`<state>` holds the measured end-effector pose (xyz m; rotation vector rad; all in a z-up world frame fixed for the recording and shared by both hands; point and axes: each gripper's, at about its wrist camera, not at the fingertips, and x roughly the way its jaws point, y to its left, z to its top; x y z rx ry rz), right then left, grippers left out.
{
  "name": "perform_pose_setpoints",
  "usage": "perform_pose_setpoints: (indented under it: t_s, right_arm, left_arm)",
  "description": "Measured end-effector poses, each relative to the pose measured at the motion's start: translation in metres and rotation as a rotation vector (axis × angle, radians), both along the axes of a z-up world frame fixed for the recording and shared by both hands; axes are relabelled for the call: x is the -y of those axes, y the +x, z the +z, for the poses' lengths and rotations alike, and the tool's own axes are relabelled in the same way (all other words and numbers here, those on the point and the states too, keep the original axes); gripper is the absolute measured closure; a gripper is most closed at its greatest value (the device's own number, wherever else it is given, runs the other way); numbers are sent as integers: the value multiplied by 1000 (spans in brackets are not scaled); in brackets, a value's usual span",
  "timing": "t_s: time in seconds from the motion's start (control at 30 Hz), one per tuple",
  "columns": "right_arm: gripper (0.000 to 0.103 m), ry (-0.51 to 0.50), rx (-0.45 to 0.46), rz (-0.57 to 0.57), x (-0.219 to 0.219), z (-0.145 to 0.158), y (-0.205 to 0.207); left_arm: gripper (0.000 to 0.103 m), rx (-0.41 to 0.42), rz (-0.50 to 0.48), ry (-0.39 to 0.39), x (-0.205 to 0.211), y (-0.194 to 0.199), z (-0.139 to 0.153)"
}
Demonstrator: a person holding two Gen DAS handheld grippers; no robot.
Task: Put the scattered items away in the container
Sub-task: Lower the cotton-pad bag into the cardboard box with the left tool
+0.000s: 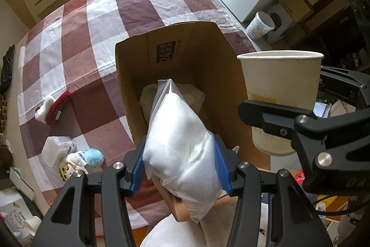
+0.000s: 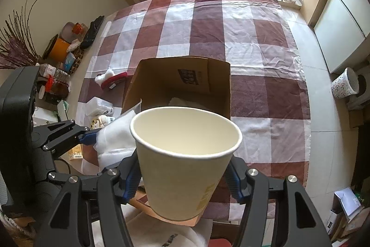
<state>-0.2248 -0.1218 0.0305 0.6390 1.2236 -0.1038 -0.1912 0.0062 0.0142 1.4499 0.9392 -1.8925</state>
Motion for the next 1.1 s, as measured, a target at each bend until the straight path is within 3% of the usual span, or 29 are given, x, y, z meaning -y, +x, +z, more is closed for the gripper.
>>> perform_pose_setpoints:
  t_s: [1.1]
  right_arm:
    - [40,43,-20,46,10,-21,20]
  left_arm:
    - [49,40,-11,40,20,-17,-20]
